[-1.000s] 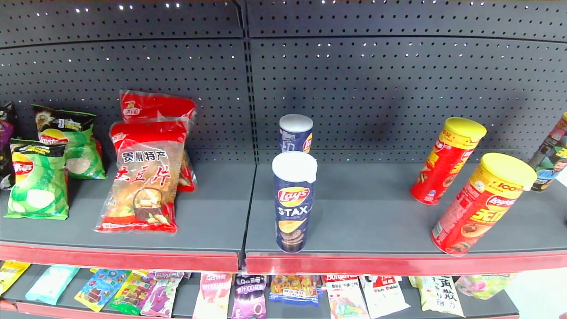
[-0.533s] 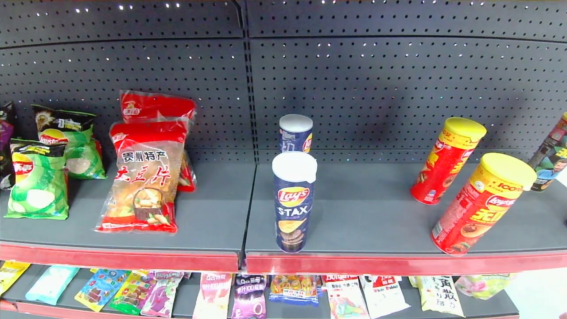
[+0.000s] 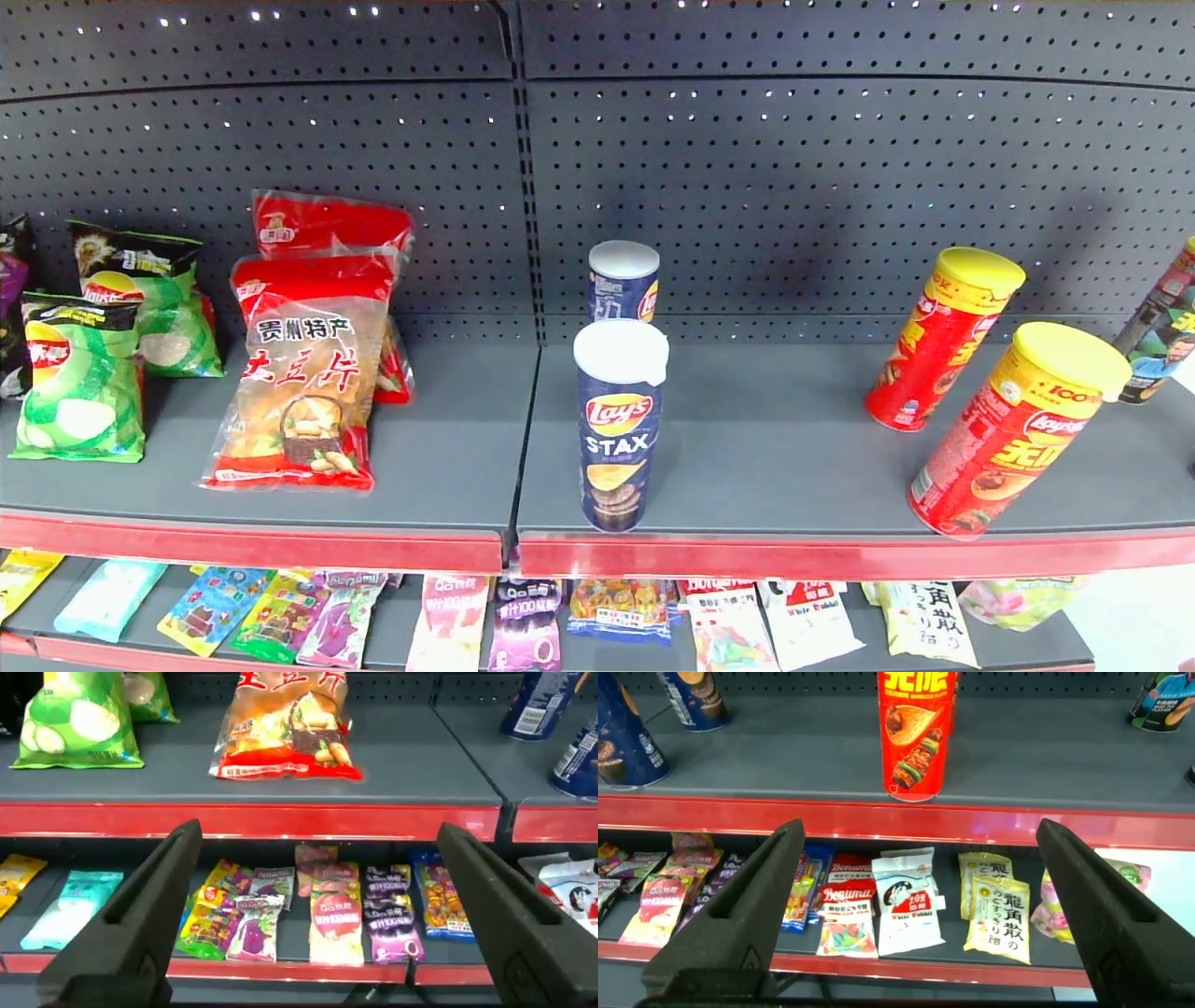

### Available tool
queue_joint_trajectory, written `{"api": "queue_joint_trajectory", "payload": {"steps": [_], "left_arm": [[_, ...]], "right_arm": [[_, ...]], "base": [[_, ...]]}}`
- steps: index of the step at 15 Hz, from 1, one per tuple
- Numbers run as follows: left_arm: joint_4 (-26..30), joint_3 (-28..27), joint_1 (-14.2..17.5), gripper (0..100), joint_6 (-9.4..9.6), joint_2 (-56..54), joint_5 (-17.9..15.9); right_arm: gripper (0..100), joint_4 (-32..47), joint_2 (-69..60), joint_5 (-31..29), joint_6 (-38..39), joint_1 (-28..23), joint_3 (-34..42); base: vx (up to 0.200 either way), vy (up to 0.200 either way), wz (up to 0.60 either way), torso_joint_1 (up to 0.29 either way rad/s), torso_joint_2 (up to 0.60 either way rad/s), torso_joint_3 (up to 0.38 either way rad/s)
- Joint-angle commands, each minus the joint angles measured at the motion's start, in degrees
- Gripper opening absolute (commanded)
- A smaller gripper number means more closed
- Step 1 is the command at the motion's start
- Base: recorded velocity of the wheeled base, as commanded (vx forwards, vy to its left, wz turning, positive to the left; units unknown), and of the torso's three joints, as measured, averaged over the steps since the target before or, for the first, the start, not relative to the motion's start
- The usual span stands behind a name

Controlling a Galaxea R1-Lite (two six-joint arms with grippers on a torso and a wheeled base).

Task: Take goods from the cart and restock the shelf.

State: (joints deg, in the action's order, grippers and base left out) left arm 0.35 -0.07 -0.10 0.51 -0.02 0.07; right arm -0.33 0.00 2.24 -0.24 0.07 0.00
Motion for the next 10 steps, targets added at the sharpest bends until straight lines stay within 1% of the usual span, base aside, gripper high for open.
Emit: {"api": "queue_joint_trajectory", "payload": {"steps": [1,3,7,10], "left_arm": [[0.0,0.07,0.01,100,0.02,0.02,0.1],[0.0,-0.01,0.01,100,0.28,0.02,0.01],[0.0,-0.01,0.01,100,0.19,0.02,0.01],[0.0,-0.01,0.01,100,0.19,0.02,0.01]], "right_arm": [[100,-0.11,0.0,0.04,0.07,0.01,0.0],[100,-0.02,0.09,0.04,0.07,0.01,0.0],[100,-0.02,0.0,0.13,0.07,0.01,0.0],[100,-0.11,0.0,0.22,-0.2,0.01,0.0]], "base": [[0.0,0.0,0.0,0.0,0.0,0.0],[0.0,0.0,0.0,0.0,0.0,0.0],[-0.2,0.0,0.0,0.007,0.0,0.0],[0.0,0.0,0.0,0.0,0.0,0.0]]}}
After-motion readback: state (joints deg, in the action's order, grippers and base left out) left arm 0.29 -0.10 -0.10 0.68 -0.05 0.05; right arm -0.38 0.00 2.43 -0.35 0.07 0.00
